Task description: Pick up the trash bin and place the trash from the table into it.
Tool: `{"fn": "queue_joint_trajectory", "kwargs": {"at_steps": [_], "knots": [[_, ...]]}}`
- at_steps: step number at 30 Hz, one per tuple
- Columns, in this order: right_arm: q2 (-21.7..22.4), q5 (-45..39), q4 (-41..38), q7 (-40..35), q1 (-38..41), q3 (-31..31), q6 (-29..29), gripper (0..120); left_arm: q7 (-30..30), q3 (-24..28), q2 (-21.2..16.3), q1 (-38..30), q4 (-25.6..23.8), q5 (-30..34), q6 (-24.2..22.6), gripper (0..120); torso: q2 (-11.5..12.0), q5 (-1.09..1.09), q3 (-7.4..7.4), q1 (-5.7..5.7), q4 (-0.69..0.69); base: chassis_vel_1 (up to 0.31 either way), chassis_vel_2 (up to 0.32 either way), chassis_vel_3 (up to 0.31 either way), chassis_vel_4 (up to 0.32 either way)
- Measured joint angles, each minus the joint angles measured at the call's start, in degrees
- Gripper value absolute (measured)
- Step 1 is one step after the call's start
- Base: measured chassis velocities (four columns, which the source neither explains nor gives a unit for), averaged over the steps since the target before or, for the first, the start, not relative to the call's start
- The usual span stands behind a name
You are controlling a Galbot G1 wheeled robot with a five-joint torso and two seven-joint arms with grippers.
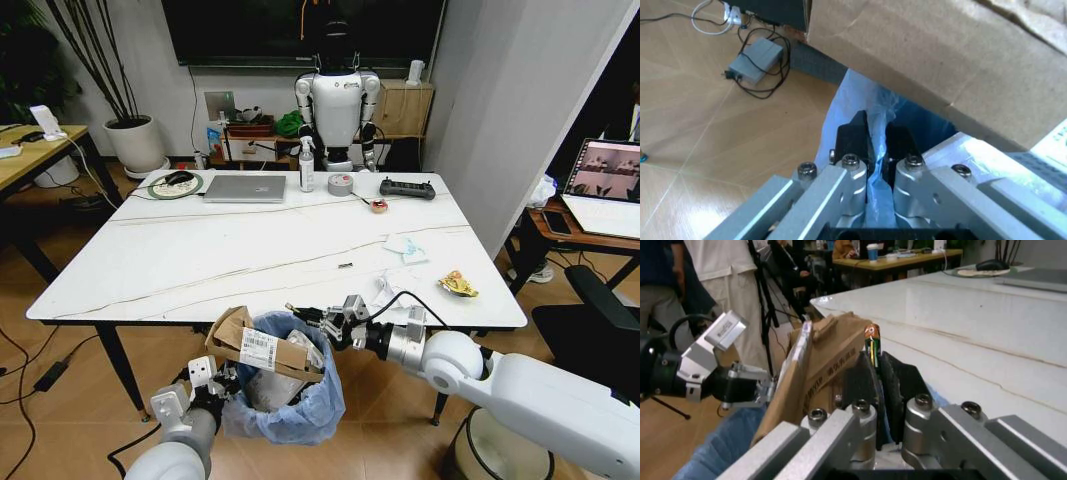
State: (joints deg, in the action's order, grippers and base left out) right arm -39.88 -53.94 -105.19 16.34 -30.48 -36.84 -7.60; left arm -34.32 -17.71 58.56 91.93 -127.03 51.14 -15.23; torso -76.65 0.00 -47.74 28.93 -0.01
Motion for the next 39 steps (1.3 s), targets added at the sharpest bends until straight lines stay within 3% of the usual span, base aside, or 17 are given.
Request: {"fn": "queue_joint_trajectory", "kwargs": {"at_steps": [26, 35, 39], "knots": [[-3.88, 4.49, 4.9, -0.33, -3.74, -0.42, -0.58, 1, -0.08, 0.08, 0.49, -0.41, 0.05, 0.08, -0.02, 0, 0.0, 0.0, -0.01, 0.0, 0.0, 0.0, 0.0, 0.0, 0.0], [-4.13, 5.07, 5.44, -0.43, -3.82, -0.45, -0.86, 30, -0.12, 0.1, 0.49, -0.5, 0.12, 0.19, -0.06, 0, 0.0, 0.0, -0.01, 0.01, 0.0, 0.0, 0.0, 0.0, 0.0], [-3.91, 5.02, 5.34, -0.54, -3.69, -0.31, -0.88, 49, -0.12, 0.13, 0.53, -0.57, 0.22, 0.2, -0.06, 0, 0.0, 0.0, -0.01, 0.01, 0.0, 0.0, 0.0, 0.0, 0.0]]}}
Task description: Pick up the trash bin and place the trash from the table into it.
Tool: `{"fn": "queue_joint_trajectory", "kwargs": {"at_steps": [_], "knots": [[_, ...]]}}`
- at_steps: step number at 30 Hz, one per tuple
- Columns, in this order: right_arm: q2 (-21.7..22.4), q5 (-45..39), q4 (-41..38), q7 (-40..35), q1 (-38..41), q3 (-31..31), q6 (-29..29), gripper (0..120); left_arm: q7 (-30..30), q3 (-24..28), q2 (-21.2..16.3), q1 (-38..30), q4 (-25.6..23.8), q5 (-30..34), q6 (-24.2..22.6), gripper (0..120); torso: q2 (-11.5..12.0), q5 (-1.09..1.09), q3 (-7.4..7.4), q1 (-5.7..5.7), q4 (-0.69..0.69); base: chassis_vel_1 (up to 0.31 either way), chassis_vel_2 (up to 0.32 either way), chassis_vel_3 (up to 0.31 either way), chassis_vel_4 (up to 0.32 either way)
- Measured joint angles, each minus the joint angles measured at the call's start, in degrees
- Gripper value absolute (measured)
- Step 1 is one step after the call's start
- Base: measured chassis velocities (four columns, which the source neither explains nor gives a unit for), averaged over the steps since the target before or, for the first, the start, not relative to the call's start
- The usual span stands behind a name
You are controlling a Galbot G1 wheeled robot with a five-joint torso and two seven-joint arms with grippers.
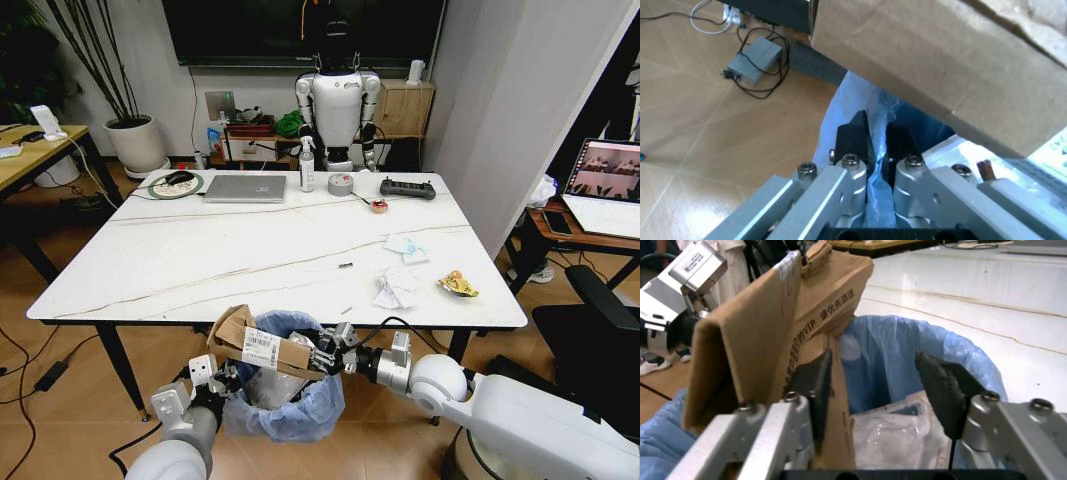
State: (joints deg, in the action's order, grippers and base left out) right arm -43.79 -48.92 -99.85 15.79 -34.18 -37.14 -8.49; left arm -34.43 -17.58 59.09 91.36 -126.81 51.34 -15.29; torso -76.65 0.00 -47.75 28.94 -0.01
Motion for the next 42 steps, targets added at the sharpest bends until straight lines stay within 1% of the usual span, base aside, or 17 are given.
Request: {"fn": "queue_joint_trajectory", "kwargs": {"at_steps": [1, 3, 4, 7, 8, 10, 12, 14, 18, 24, 27, 30, 32, 34, 35, 38, 42], "knots": [[0.0, 0.0, 0.0, 0.0, 0.0, 0.0, 0.0, 49, 0.0, 0.0, 0.0, 0.0, 0.0, 0.0, 0.0, 0, 0.0, 0.0, 0.0, 0.0, 0.0, 0.0, 0.0, 0.0, 0.0], [0.03, -0.09, -0.1, -0.05, 0.06, 0.17, -0.07, 56, 0.01, 0.06, 0.04, -0.03, 0.06, 0.0, 0.0, 0, 0.0, 0.0, 0.0, 0.0, 0.0, 0.0, 0.0, 0.0, 0.0], [0.05, -0.12, -0.11, -0.07, 0.11, 0.23, -0.07, 58, 0.02, 0.07, 0.04, -0.02, 0.08, -0.01, 0.0, 0, 0.0, 0.0, 0.0, 0.0, 0.0, 0.0, 0.0, 0.0, 0.0], [0.25, -0.69, -0.33, -0.11, 0.79, 0.42, -0.09, 75, 0.12, 0.11, 0.1, 0.07, 0.21, -0.17, 0.01, 0, 0.0, 0.0, 0.0, 0.0, 0.0, 0.0, 0.0, 0.0, 0.0], [0.34, -0.92, -0.43, -0.12, 1.05, 0.44, -0.09, 78, 0.12, 0.12, 0.12, 0.09, 0.23, -0.22, 0.0, 0, 0.0, 0.0, 0.0, 0.0, 0.0, 0.0, 0.0, 0.0, 0.0], [0.39, -1.12, -0.56, -0.15, 1.23, 0.46, -0.1, 81, 0.13, 0.15, 0.14, 0.1, 0.24, -0.24, 0.0, 0, 0.0, 0.0, 0.0, 0.0, 0.0, 0.0, 0.0, 0.0, 0.0], [0.49, -1.5, -0.87, -0.27, 1.55, 0.48, -0.1, 91, 0.15, 0.2, 0.19, 0.1, 0.24, -0.26, 0.0, 0, 0.0, 0.0, 0.01, 0.0, 0.0, 0.0, 0.0, 0.0, 0.0], [0.61, -1.66, -0.96, -0.35, 1.86, 0.48, -0.13, 98, 0.16, 0.21, 0.19, 0.15, 0.24, -0.29, 0.0, 0, 0.0, 0.0, 0.01, 0.0, 0.0, 0.0, 0.0, 0.0, 0.0], [0.61, -2.0, -0.96, -0.37, 2.3, 0.59, -0.21, 100, 0.17, 0.21, 0.24, 0.35, 0.21, -0.38, 0.0, 0, 0.0, 0.0, 0.01, 0.0, 0.0, 0.0, 0.0, 0.0, 0.0], [0.2, -3.08, -0.75, -0.74, 3.41, 1.32, -0.28, 100, 0.22, 0.26, 0.39, 0.64, 0.06, -0.6, 0.0, 0, 0.0, 0.0, 0.01, 0.0, 0.0, 0.0, 0.0, 0.0, 0.0], [-0.44, -3.85, -0.42, -1.75, 3.66, 3.22, -0.3, 100, 0.28, 0.28, 0.43, 0.92, -0.03, -0.8, 0.01, 0, 0.0, 0.0, 0.01, 0.0, 0.0, 0.0, 0.0, 0.0, 0.0], [-0.98, -4.8, -0.3, -3.88, 3.82, 4.78, -0.02, 100, 0.32, 0.28, 0.45, 1.12, -0.14, -0.91, 0.02, 0, 0.0, 0.0, 0.01, 0.0, 0.0, 0.0, 0.0, 0.0, 0.0], [-1.12, -5.61, -0.41, -7.18, 4.24, 5.1, 0.81, 100, 0.32, 0.29, 0.45, 1.2, -0.2, -0.96, 0.02, 0, 0.0, 0.0, 0.01, 0.0, 0.0, 0.0, 0.0, 0.0, 0.0], [-1.29, -6.36, -0.39, -13.0, 5.41, 4.72, 2.38, 100, 0.34, 0.28, 0.45, 1.23, -0.34, -1.0, 0.03, 0, 0.0, 0.0, 0.01, 0.0, 0.0, 0.0, 0.0, 0.0, 0.0], [-1.49, -6.46, 0.1, -14.41, 6.09, 4.34, 3.09, 100, 0.35, 0.29, 0.45, 1.22, -0.38, -1.0, 0.03, 0, 0.0, 0.0, 0.01, 0.0, 0.01, 0.0, 0.0, 0.0, 0.0], [-2.16, -6.44, 2.08, -15.11, 7.94, 3.26, 3.94, 100, 0.35, 0.28, 0.44, 1.22, -0.47, -1.0, 0.04, 0, 0.0, 0.0, 0.0, 0.0, 0.0, 0.0, 0.0, 0.0, 0.0], [-4.29, -6.48, 8.36, -12.84, 13.41, 0.41, 5.1, 100, 0.35, -0.03, 0.38, 1.61, -0.99, -1.01, 0.04, 0, 0.0, 0.0, 0.0, 0.0, 0.0, 0.0, 0.0, 0.0, 0.0]]}}
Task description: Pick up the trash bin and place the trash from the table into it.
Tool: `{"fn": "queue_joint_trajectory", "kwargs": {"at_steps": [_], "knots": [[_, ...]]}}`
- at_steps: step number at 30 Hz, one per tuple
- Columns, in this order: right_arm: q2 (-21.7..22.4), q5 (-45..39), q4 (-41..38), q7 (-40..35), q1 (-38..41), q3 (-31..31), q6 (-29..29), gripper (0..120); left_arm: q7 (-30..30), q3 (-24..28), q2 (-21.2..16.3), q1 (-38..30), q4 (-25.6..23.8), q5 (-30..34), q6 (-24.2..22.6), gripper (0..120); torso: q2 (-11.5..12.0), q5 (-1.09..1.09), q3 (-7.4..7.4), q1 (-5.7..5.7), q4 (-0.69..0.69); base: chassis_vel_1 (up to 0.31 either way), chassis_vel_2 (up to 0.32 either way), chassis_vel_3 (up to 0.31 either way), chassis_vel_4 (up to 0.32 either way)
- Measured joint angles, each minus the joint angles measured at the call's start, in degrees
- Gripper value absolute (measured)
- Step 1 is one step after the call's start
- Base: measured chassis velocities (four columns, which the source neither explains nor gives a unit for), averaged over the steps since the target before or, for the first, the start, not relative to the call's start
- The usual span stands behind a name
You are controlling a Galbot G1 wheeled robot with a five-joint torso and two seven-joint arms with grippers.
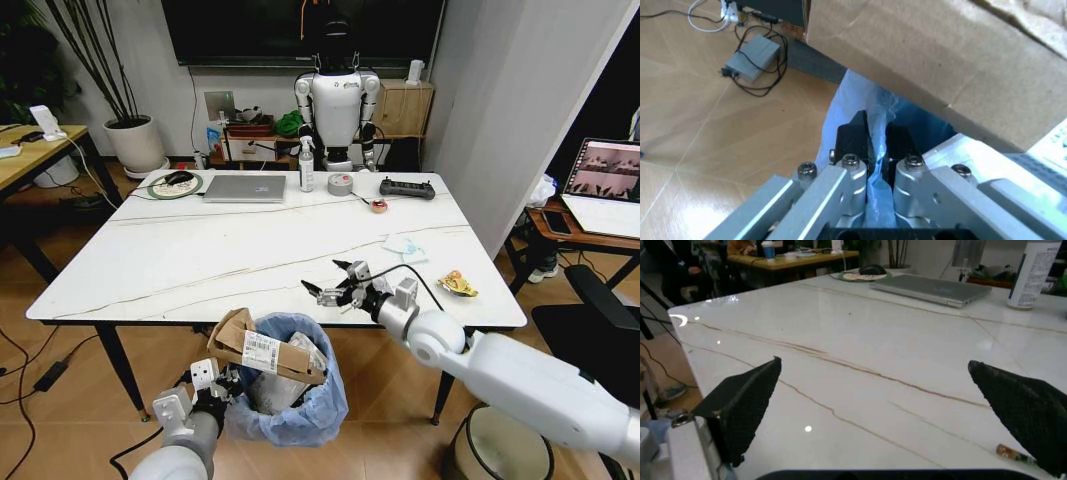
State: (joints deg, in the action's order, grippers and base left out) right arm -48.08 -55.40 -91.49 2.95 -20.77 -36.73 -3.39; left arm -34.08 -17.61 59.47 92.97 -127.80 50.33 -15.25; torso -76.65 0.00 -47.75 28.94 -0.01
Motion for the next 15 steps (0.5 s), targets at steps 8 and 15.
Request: {"fn": "queue_joint_trajectory", "kwargs": {"at_steps": [8, 15], "knots": [[-2.79, -0.74, 10.24, 6.05, 5.73, -1.77, 1.39, 100, 0.0, -0.36, 0.03, 0.48, -0.4, -0.16, 0.03, 0, 0.0, 0.0, 0.0, 0.0, -0.01, 0.0, 0.0, 0.0, 0.0], [-4.09, -1.02, 18.06, 12.6, 6.22, -0.62, 1.19, 100, 0.0, -0.39, 0.05, 0.37, -0.42, -0.17, 0.05, 0, 0.0, -0.01, 0.0, -0.01, 0.0, 0.0, 0.0, 0.0, 0.0]]}}
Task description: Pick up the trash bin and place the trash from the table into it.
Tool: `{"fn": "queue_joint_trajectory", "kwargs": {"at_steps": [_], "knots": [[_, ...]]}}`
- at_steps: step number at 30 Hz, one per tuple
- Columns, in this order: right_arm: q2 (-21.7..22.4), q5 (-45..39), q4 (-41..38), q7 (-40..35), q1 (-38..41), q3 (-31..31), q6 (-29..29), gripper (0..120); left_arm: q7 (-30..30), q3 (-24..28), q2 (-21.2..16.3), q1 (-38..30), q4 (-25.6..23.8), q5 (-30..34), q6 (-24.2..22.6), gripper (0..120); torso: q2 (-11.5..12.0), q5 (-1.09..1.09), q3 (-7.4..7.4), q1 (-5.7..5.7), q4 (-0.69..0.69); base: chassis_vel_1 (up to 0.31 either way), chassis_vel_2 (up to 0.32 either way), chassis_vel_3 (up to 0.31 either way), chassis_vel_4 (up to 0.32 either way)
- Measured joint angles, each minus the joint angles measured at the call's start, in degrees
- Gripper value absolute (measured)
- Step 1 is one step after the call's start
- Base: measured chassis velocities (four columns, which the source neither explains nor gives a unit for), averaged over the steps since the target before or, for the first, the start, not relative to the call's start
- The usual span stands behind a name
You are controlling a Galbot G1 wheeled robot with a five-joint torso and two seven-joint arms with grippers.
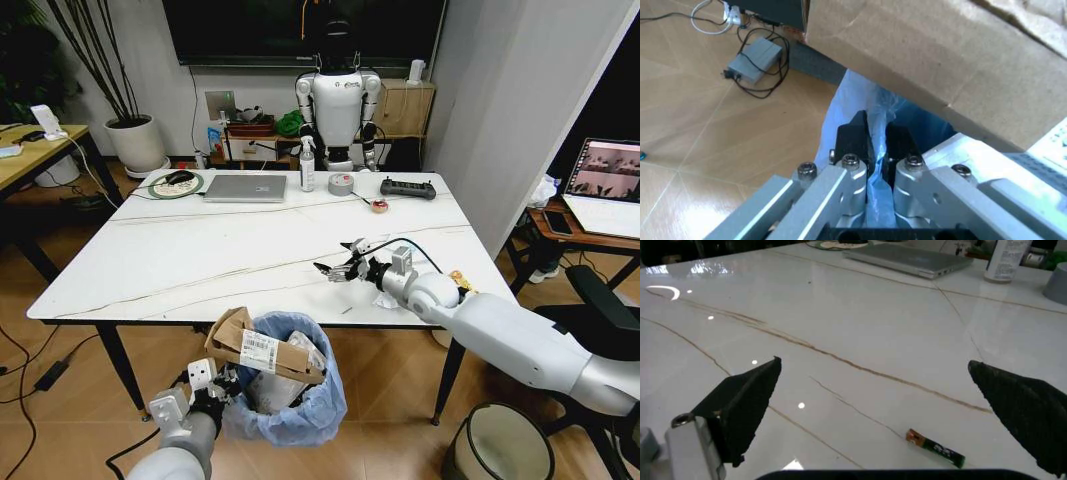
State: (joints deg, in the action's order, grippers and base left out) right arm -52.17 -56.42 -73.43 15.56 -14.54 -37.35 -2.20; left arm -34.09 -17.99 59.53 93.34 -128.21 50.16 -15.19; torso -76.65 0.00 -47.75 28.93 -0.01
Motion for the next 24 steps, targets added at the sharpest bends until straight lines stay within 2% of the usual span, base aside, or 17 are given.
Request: {"fn": "queue_joint_trajectory", "kwargs": {"at_steps": [4, 9, 24], "knots": [[-1.0, 2.67, 5.95, 2.59, -0.07, 0.7, -1.26, 100, 0.0, 0.14, 0.09, -0.06, 0.25, -0.08, 0.0, 0, 0.0, 0.0, 0.0, 0.0, 0.0, 0.0, 0.0, 0.0, 0.0], [-1.74, 5.04, 9.8, 3.92, -0.19, 0.86, -2.0, 100, 0.0, 0.18, 0.14, -0.06, 0.31, -0.12, 0.01, 0, 0.0, 0.0, 0.0, 0.0, 0.0, 0.0, 0.0, 0.0, 0.0], [-2.69, 7.01, 11.68, 4.64, 1.74, -2.05, 0.58, 100, 0.07, 0.28, 0.47, -0.29, 1.12, -0.25, 0.05, 0, 0.0, 0.01, 0.0, 0.0, 0.0, 0.0, 0.0, 0.0, 0.0]]}}
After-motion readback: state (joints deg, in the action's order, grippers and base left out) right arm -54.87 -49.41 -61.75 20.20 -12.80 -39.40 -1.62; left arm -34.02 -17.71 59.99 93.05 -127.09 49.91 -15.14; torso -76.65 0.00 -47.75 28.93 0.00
